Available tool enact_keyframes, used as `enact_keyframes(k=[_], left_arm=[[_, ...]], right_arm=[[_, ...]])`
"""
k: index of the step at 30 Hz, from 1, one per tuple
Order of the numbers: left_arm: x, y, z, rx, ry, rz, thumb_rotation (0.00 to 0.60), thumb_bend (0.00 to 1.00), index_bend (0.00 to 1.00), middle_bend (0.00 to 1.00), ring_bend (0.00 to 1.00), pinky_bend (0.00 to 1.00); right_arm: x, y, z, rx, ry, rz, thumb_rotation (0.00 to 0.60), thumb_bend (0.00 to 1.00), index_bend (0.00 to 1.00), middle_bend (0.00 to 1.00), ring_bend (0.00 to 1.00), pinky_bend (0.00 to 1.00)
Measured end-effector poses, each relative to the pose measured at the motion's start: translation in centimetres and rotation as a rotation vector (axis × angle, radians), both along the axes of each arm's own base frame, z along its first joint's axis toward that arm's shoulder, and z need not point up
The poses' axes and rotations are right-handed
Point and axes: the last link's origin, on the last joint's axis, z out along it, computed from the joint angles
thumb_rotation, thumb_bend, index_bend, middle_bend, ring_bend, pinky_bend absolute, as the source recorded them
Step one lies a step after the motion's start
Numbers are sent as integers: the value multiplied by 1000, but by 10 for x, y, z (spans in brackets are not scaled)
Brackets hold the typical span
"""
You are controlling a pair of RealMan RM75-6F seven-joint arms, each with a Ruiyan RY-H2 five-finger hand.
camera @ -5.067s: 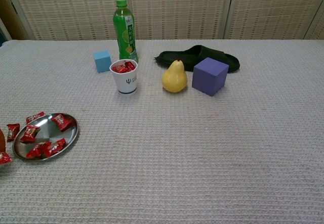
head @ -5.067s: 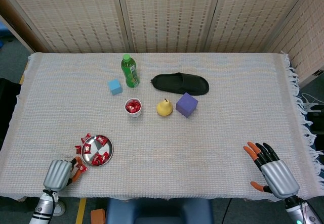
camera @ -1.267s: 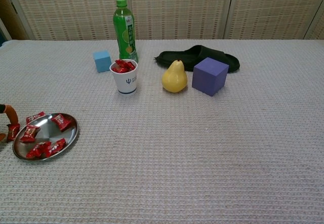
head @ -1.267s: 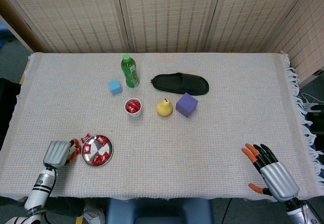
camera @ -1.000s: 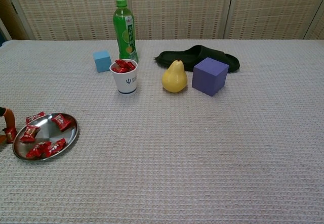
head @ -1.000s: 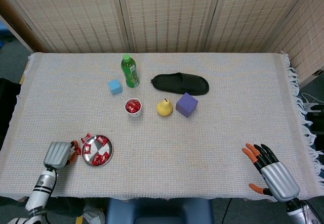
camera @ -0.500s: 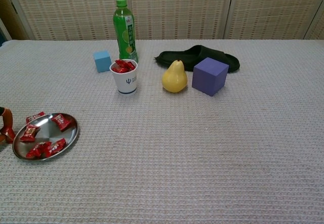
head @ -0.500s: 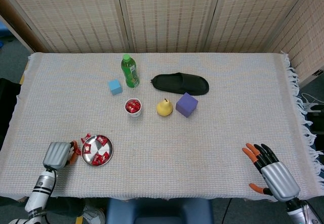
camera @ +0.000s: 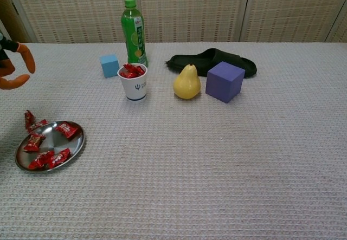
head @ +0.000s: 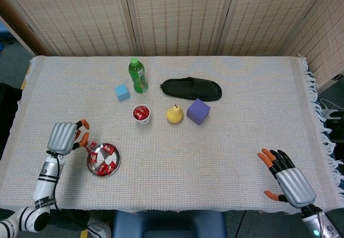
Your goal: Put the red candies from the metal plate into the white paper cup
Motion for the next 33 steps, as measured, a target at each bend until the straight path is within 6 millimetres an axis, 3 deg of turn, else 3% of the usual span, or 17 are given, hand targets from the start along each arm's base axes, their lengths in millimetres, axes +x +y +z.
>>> enact_keyframes(k=[9,13,17,27,30,33], left_arm=[[56,57,-24,-50,-9,-61,600,429,471,993,1000,1000],[55,60,-30,-63,27,-49,600,428,424,988,1000,1000],[36,53,-32,-97,95,12,600,431,357,980,1000,1000],[-57,7,-22,-181,253,264,600,417,321,980,1000,1000],[-71,-1,-28,-204,268,295,600,414,318,980,1000,1000],[-71,-4,-34,-215,272,284,600,407,318,980,1000,1000]], right_arm=[[-8,-16,-1,-15,8,-70,600,47,0,0,0,0],[-10,-21,-1,-12,11,-81,600,47,0,0,0,0],[-9,-19,1,-18,5,-72,600,47,0,0,0,0],[-4,-12,-1,-4,4,-36,600,47,0,0,0,0],[-2,-10,-3,0,6,-27,600,46,0,0,0,0],[-1,-10,-5,8,9,-25,600,46,0,0,0,0]])
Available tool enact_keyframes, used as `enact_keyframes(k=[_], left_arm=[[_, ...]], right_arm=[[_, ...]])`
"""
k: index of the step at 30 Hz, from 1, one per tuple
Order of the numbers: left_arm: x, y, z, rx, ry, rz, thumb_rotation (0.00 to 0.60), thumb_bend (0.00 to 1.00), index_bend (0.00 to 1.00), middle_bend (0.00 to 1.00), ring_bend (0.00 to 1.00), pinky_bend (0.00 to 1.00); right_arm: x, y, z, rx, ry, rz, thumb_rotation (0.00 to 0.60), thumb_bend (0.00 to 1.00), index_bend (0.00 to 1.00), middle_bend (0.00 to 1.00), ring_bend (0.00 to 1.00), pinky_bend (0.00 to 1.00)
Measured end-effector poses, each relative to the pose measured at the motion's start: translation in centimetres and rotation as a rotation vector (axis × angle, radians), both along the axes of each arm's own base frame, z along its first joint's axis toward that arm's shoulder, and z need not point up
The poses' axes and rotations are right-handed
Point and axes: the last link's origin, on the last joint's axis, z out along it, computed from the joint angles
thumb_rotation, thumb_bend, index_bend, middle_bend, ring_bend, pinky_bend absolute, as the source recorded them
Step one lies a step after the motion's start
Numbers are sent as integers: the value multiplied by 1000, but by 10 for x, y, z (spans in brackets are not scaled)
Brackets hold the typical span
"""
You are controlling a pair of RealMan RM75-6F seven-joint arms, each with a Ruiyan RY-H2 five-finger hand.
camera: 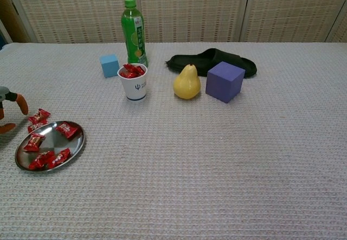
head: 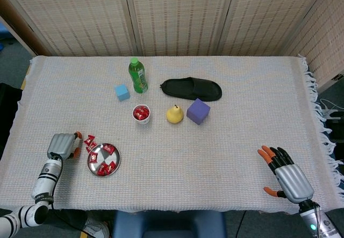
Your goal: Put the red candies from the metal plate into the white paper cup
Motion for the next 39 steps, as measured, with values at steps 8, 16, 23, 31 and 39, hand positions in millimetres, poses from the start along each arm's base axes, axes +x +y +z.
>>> enact_keyframes(k=[8,16,23,31,39], left_arm=[[11,0,-16,-24,-18,-32,600,399,317,980,1000,1000],[25,6,-26,-33,-34,-61,600,391,318,980,1000,1000],[29,8,-25,-26,-43,-71,600,392,318,980,1000,1000],[36,9,-30,-46,-41,-85,600,393,318,981,1000,1000],[41,9,-39,-77,-20,-91,600,395,317,981,1000,1000]], right_arm=[[-1,1,2,-5,-2,0,600,47,0,0,0,0],[-1,2,3,-5,-3,-2,600,47,0,0,0,0],[-1,2,3,-3,-2,-4,600,47,0,0,0,0],[-1,2,3,1,-1,-4,600,47,0,0,0,0],[-2,2,3,4,-2,-5,600,47,0,0,0,0]])
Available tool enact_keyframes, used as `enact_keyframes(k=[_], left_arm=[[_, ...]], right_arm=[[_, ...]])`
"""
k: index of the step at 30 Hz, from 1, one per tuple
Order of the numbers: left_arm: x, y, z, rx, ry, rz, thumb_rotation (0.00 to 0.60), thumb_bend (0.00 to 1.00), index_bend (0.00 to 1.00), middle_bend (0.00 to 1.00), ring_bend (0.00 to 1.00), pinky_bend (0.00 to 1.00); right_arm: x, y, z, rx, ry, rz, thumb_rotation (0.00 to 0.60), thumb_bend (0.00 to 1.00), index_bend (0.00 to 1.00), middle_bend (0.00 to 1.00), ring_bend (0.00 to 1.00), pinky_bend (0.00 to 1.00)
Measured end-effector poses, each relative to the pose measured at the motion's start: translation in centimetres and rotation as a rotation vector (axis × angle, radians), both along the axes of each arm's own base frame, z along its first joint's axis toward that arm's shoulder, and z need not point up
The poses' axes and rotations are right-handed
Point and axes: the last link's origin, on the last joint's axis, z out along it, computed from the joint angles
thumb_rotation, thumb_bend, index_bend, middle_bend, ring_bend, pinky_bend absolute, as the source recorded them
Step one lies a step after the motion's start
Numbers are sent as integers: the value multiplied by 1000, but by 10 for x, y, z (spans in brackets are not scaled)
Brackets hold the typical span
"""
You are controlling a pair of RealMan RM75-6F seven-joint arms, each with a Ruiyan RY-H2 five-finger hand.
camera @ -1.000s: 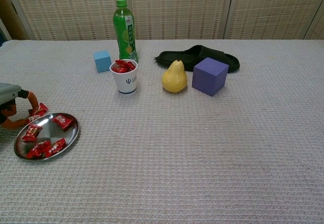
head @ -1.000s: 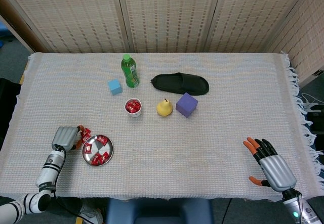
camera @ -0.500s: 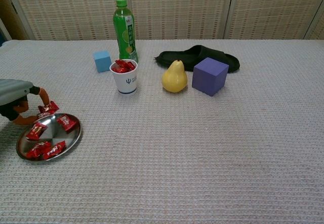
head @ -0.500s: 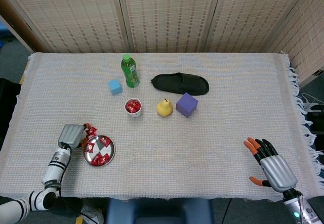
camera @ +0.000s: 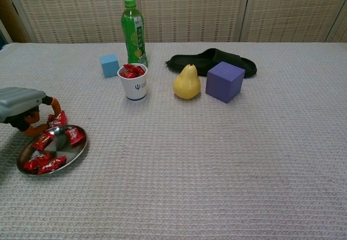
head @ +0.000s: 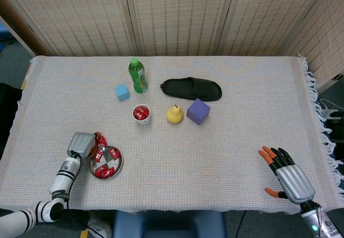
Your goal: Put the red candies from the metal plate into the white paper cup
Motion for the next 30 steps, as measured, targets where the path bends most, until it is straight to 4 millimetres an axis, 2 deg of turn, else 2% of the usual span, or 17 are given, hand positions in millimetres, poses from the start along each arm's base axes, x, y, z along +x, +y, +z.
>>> enact_keyframes(k=[8,13,16,30], left_arm=[[12,-1,-3,-9,2,-31,600,392,334,982,1000,1000],[12,-3,-7,-19,39,-43,600,392,471,984,1000,1000],[14,-3,-7,-11,47,-54,600,391,512,986,1000,1000],[16,-7,-1,35,30,-89,600,392,557,988,1000,1000]], right_arm=[[0,1,1,-2,-2,2,600,47,0,0,0,0],[0,2,1,-2,0,1,600,47,0,0,0,0],[0,2,1,-1,1,1,600,47,0,0,0,0],[0,4,1,4,4,4,600,47,0,0,0,0]])
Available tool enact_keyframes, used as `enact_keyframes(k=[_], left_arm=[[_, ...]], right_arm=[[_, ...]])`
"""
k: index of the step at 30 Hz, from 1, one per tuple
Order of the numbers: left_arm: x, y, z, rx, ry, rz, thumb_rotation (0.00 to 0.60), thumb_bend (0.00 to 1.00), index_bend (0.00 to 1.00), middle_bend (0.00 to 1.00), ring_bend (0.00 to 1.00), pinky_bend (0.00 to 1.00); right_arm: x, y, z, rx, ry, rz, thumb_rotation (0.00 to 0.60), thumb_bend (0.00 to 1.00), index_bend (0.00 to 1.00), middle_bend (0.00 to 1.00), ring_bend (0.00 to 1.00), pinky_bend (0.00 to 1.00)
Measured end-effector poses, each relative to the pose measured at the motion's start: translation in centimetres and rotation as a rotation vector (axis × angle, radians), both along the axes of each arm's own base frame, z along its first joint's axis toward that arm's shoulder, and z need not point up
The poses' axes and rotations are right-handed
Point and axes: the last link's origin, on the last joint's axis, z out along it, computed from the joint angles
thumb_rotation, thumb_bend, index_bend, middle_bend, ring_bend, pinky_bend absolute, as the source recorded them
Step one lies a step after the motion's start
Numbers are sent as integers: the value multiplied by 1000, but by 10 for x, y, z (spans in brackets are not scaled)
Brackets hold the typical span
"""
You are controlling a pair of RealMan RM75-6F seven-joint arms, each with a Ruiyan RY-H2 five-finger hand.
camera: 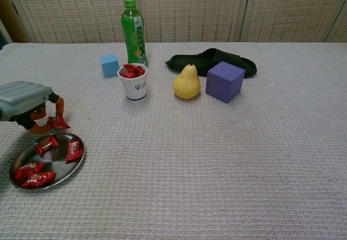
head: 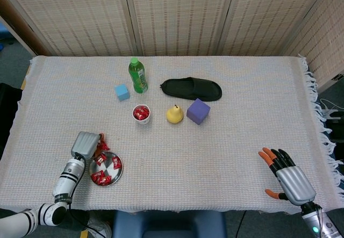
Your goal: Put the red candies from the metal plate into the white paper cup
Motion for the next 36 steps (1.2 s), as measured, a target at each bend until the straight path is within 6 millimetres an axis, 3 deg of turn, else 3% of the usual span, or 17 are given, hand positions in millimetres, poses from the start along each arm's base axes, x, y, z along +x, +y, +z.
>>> enact_keyframes(k=[5,11,18,24,30,36], left_arm=[[0,0,2,10,-19,1,600,391,558,990,1000,1000],[15,8,16,45,-103,-8,600,390,554,990,1000,1000],[64,39,31,52,-205,-75,600,392,539,990,1000,1000],[118,69,21,13,-244,-149,600,391,534,990,1000,1000],[145,102,7,10,-215,-163,600,389,529,990,1000,1000],[159,129,-9,24,-171,-165,600,386,529,990,1000,1000]], right_arm=[[0,0,0,1,0,0,600,47,0,0,0,0],[-1,-2,0,-1,0,-11,600,47,0,0,0,0],[-4,-10,-1,-9,1,-33,600,47,0,0,0,0],[-7,-17,0,-21,-4,-57,600,47,0,0,0,0],[-12,-23,6,-46,-15,-90,600,47,0,0,0,0],[-17,-27,12,-67,-25,-119,600,47,0,0,0,0]])
